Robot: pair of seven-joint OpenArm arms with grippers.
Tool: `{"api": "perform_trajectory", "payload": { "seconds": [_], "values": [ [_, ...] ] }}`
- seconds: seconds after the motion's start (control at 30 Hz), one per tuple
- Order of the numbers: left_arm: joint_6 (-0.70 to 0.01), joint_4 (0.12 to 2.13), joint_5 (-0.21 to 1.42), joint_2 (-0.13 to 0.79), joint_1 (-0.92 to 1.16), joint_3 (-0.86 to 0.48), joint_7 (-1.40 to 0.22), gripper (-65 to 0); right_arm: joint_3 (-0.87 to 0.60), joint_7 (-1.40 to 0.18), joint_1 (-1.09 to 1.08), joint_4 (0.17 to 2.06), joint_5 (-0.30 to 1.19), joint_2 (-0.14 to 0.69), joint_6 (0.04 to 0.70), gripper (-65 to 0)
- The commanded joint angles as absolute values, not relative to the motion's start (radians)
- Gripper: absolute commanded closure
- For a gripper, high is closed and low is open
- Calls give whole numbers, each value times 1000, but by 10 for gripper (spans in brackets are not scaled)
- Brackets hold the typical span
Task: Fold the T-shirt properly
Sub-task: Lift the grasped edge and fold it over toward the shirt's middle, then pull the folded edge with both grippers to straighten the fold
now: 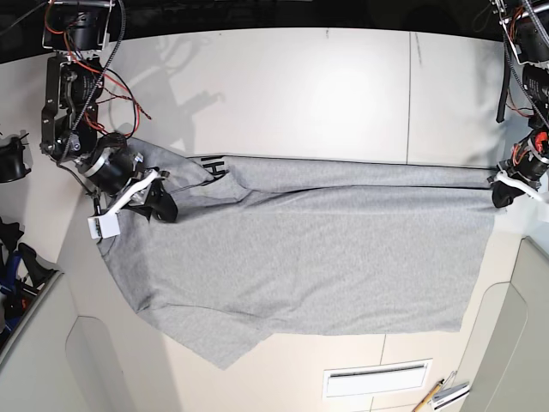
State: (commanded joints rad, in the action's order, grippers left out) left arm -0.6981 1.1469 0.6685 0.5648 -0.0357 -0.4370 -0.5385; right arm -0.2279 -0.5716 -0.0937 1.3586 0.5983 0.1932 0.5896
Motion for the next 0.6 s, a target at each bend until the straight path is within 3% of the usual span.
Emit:
{"api": "perform_trajectory", "payload": {
  "seconds": [0.07,0.13,0.17,0.33,0.47,0.57,0.6],
  "values": [
    [-698,1147,670,565,-36,-437,-538,-160,-228,-572,-94,1358,599,182,587,-279],
    [-698,1147,677,566,-36,-437,-552,-281,-230,-581,-94,1361,599,182,587,-306],
    [-698,1147,683,566,-36,-438,-577,-305,-240,-598,-93,1368,603,182,587,-306],
    [-698,1153,879,566,-30,-544,-714,-305,-400,-763,-75,1466,706,182,587,-306],
    [-698,1153,1062,566,-30,-679,-858,-306,-547,-778,-32,1511,718,202,587,-306],
    [-698,1153,1084,566,-14,-691,-883,-311,-598,-778,10,1510,715,233,586,-306],
    [-698,1153,1085,565,-1,-691,-883,-347,-608,-778,29,1510,716,245,580,-306]
  ]
}}
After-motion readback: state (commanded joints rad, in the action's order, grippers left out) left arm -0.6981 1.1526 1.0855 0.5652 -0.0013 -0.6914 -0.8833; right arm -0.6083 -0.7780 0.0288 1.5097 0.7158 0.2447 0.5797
